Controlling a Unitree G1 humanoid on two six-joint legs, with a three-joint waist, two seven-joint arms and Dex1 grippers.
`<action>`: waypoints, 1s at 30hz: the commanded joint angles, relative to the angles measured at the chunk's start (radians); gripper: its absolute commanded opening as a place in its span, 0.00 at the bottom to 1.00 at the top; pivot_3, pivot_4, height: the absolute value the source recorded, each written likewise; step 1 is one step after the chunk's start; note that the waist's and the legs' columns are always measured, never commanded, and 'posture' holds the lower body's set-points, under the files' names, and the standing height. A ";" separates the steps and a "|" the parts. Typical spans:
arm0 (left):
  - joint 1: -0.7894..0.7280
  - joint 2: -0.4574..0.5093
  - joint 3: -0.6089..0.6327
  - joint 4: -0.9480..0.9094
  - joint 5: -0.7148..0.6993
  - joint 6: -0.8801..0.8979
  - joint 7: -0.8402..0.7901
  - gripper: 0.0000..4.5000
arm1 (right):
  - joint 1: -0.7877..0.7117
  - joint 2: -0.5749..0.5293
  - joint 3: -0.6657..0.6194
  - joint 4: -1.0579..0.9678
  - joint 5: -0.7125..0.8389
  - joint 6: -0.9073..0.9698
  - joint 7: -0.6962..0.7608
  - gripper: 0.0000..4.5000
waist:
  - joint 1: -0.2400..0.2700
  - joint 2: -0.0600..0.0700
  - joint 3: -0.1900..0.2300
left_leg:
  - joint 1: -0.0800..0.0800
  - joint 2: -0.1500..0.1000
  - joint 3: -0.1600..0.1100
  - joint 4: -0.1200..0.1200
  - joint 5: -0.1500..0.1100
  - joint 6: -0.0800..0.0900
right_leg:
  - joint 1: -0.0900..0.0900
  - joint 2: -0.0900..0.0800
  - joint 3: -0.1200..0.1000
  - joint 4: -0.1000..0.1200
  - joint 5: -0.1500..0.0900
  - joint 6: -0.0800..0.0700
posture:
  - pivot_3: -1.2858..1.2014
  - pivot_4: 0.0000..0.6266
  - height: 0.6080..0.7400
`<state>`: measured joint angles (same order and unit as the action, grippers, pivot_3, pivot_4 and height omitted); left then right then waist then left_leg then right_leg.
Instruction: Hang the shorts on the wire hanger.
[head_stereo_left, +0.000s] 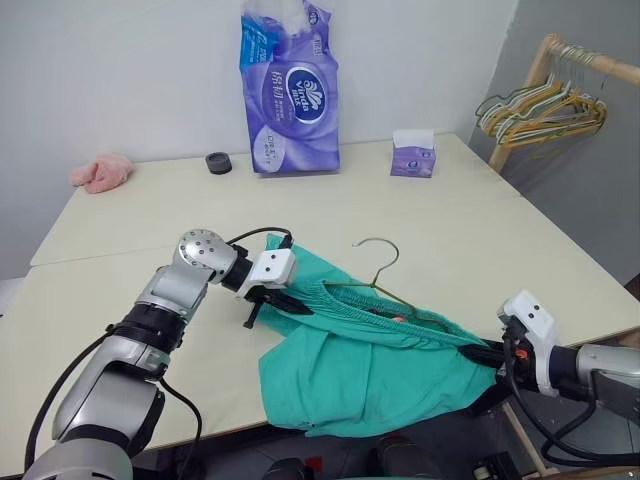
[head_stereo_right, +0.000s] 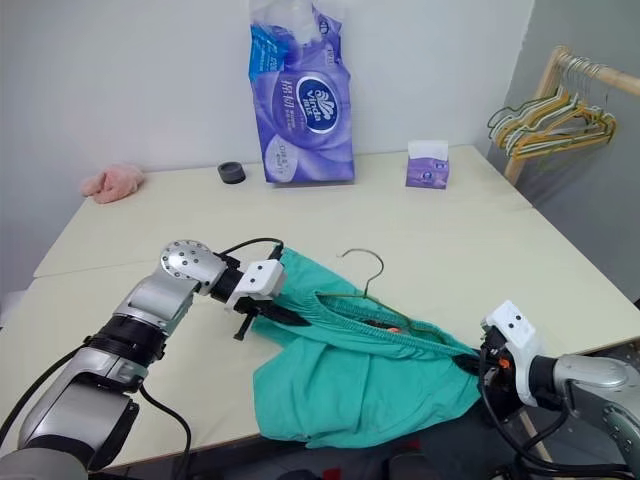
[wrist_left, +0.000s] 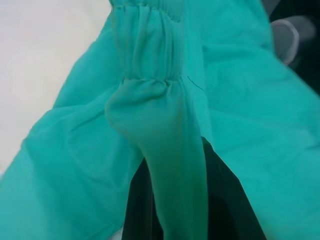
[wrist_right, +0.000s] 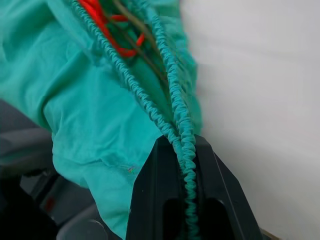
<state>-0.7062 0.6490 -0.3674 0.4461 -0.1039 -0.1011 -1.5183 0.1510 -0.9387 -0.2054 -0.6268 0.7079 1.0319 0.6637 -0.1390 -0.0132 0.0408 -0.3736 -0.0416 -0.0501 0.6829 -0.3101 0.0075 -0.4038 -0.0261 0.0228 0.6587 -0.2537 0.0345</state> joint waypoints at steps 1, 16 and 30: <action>-0.016 -0.016 0.018 -0.015 0.056 -0.012 0.086 0.00 | -0.081 -0.095 0.023 0.015 -0.056 -0.017 0.039 0.00 | -0.001 0.000 0.000 | 0.000 0.000 0.000 0.000 0.000 0.000 | 0.000 0.000 0.000 0.000 0.000 0.000 | 0.41 0.06 1.00; 0.064 -0.079 -0.029 -0.195 0.139 0.045 0.167 0.00 | -0.647 -0.205 0.453 0.185 -0.355 -0.234 0.309 0.00 | -0.005 0.001 0.001 | 0.000 0.000 0.000 0.000 0.000 0.000 | -0.001 0.000 0.000 0.000 0.000 0.000 | 0.41 0.04 1.00; 0.072 -0.130 -0.034 -0.181 0.194 0.069 0.264 0.00 | -0.675 -0.191 0.476 0.086 -0.409 -0.248 0.401 0.58 | -0.002 0.002 0.001 | -0.001 0.000 0.000 0.000 0.000 0.000 | -0.002 -0.001 0.000 0.000 0.000 0.000 | 0.41 0.04 1.00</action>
<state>-0.6215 0.5284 -0.3909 0.2761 0.0814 -0.0285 -1.2759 -0.5222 -1.1057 0.3203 -0.5109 0.2995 0.8026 1.0474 -0.1410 -0.0112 0.0417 -0.3742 -0.0414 -0.0505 0.6827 -0.3101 0.0072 -0.4054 -0.0275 0.0223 0.6586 -0.2535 0.0341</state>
